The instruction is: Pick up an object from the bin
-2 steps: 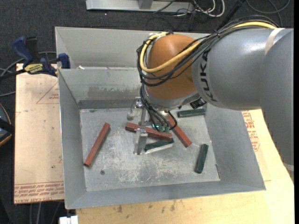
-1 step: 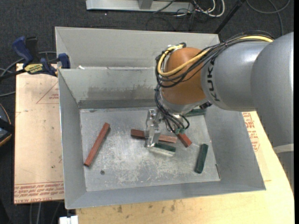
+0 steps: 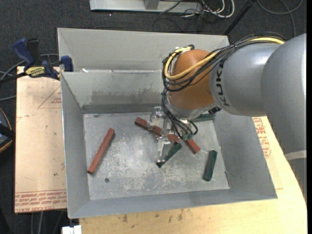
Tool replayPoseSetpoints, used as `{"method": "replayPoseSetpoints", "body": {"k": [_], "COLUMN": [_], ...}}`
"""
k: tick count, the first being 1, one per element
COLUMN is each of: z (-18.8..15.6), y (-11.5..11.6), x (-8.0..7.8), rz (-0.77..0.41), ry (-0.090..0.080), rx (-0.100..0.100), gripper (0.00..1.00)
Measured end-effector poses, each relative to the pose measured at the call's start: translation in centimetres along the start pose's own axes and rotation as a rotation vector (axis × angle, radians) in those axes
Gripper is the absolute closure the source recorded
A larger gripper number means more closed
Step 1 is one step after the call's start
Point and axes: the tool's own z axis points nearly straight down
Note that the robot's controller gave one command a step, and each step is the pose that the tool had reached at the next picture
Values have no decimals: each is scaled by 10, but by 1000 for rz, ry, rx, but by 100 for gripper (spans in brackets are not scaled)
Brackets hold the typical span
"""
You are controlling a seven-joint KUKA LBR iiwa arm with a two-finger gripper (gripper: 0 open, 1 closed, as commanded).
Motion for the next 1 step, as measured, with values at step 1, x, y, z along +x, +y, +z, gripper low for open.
{"method": "replayPoseSetpoints", "body": {"k": [1], "z": [0], "y": [0], "x": [0], "rz": [0], "ry": [-1], "rx": [0], "gripper": [0]}}
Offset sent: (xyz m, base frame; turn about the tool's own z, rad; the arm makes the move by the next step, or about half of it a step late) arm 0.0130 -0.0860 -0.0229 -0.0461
